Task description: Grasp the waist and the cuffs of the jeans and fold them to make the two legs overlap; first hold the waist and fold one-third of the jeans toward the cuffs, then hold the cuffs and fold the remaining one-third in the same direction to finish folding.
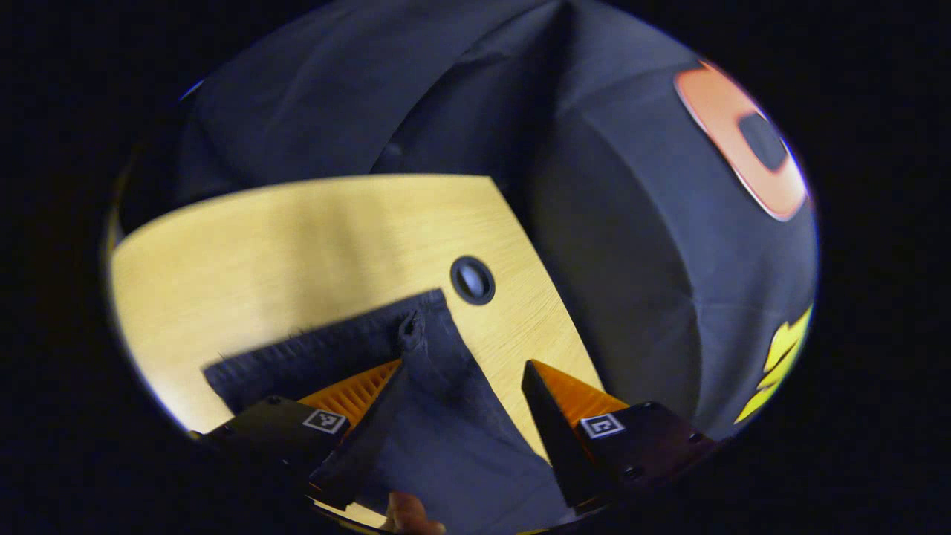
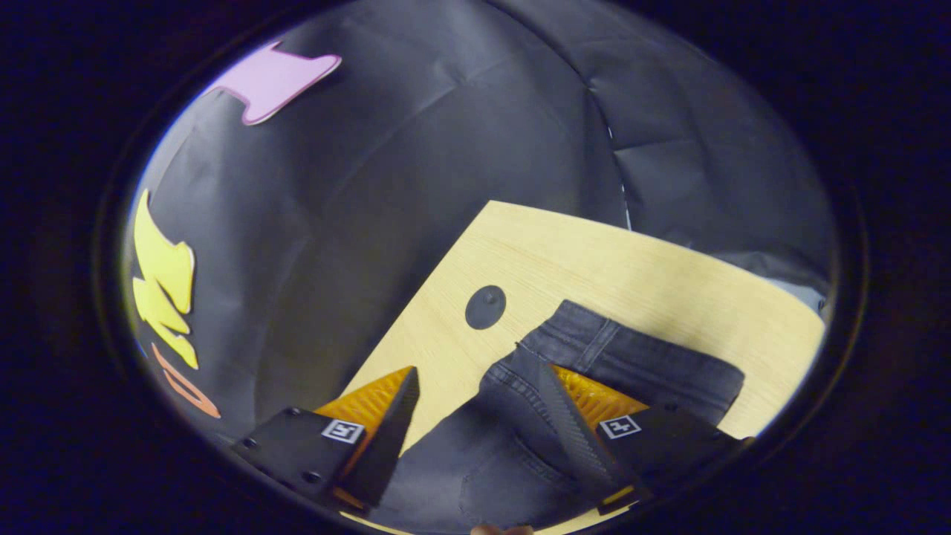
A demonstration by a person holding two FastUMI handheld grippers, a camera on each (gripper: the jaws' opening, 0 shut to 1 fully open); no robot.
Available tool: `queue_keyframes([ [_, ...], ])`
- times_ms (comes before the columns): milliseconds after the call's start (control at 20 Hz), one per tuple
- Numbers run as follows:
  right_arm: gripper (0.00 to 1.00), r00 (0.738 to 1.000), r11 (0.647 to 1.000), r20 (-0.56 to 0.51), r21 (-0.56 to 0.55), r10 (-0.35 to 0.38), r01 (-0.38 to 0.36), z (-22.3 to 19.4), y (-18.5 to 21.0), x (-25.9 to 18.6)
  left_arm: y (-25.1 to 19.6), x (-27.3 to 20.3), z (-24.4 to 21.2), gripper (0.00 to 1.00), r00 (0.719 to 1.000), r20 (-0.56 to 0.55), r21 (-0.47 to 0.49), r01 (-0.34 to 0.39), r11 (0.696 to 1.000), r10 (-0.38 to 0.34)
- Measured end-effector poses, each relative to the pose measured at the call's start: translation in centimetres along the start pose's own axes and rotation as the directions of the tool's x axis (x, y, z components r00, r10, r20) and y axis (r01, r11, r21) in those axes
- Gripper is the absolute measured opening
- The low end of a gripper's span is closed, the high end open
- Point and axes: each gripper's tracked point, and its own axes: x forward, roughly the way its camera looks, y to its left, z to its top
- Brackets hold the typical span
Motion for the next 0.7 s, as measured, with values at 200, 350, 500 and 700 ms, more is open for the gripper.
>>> queue_keyframes([
  [200,0.98,0.996,0.989,0.086,-0.146,-0.016,0.029,0.7,-1.4,-5.5,-6.4,-6.4,5.8,0.99,0.966,0.196,0.402,0.076,0.913,-0.166],
  [350,0.98,0.987,0.982,0.117,-0.145,-0.107,0.123,0.4,-5.5,-8.6,-11.9,-13.5,4.6,0.99,0.892,0.284,0.569,0.138,0.81,-0.352],
  [500,0.98,0.982,0.984,0.071,-0.008,-0.175,0.176,-1.7,-9.8,-9.7,-13.4,-17.4,4.0,0.98,0.835,0.292,0.651,0.184,0.737,-0.467],
  [700,0.98,0.991,0.969,-0.031,0.204,-0.132,0.136,-4.7,-10.5,-7.6,-12.8,-19.1,3.9,0.98,0.786,0.264,0.689,0.252,0.679,-0.56],
])
